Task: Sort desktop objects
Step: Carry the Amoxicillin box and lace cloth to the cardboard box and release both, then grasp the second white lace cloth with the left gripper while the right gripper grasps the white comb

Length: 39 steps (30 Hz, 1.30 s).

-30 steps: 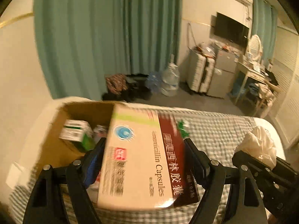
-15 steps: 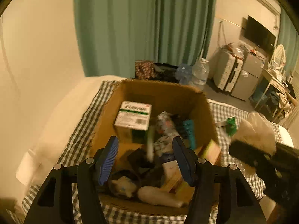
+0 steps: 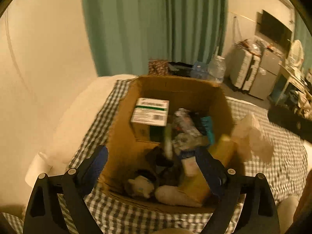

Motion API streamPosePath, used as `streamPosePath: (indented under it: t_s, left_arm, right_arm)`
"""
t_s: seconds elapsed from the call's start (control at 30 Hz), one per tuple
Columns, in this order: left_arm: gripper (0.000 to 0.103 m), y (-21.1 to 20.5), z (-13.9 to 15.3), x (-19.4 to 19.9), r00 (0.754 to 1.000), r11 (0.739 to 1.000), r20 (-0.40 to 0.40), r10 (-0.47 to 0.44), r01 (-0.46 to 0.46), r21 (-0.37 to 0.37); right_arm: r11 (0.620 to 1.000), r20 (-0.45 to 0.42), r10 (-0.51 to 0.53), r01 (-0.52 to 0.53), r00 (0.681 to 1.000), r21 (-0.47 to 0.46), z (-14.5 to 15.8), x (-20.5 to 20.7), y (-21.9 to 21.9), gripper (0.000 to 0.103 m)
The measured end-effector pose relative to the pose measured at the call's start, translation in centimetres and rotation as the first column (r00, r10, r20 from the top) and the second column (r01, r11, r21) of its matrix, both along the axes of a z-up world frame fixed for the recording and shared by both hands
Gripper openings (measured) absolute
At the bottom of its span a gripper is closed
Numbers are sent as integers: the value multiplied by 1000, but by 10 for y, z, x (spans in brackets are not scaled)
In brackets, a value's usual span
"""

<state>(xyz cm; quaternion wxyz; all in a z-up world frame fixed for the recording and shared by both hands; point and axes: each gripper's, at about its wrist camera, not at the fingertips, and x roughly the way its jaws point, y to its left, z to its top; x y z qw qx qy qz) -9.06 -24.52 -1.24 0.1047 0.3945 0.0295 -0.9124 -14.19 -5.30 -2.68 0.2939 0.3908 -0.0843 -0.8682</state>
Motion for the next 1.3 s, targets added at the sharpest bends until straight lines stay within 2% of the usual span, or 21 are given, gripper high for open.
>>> streamPosePath:
  t_s: [0.07,0.17,0.33,0.47,0.6,0.67,0.73,0.8,0.87,0.97,1.03,1.1,1.17,1.2,1.27,1.3]
  left_arm:
    - [103,18,8,7,999,999,-17,-38,38,-8]
    - [103,47,14,15,995,996,-26,-93,92,-19]
    - [103,87,-3,10,989,989,13,-146,147,-24]
    - [103,90,-39,-15,992,989,117,-44,60,-135]
    - [103,58,-58,-35,974,982,187,126,-96,-164]
    - [103,43,-57,-36,955,961,184,231,-195,-194]
    - [103,43,-49,-31,956,952,143,258,-225,-209]
    - [103,59,-38,-22,976,963,78,204,-185,-198]
    - [103,94,-26,-13,998,984,8,59,-57,-168]
    - [103,155,-23,-7,992,987,-39,-121,116,-115]
    - [103,195,-39,-10,976,976,-16,-217,216,-38]
    - [103,234,-69,-13,959,959,24,-283,283,5]
    - [103,260,-103,-18,948,951,91,-305,308,-21]
    - [103,270,-127,-22,942,949,153,-297,310,-65]
    - [103,272,-152,-25,942,948,214,-257,289,-131]
    - [103,266,-164,-28,944,953,232,-235,270,-136]
  right_arm:
    - [999,-27,-32,31,999,-16,12,4,15,76]
    - [996,-55,-71,68,996,-51,28,13,42,76]
    - [990,-86,-128,121,988,-75,39,37,91,80]
    - [990,-101,-141,139,985,-28,26,52,123,80]
    - [991,-47,-111,114,993,69,-9,49,140,80]
    - [985,-14,-123,124,992,122,-35,43,146,80]
    - [975,7,-175,172,985,144,-58,34,158,80]
    - [970,43,-215,208,976,123,-77,26,175,80]
    - [961,60,-259,250,964,120,-92,20,193,80]
    - [951,77,-293,282,953,129,-110,7,217,80]
    - [946,71,-310,300,948,123,-116,0,235,80]
    - [938,71,-334,324,940,121,-120,-5,250,80]
    - [930,64,-354,345,933,124,-123,-7,263,80]
    - [930,63,-354,345,933,126,-124,-8,266,80]
    - [928,67,-355,344,932,141,-132,-10,273,79]
    - [930,77,-350,337,934,145,-135,-13,274,79]
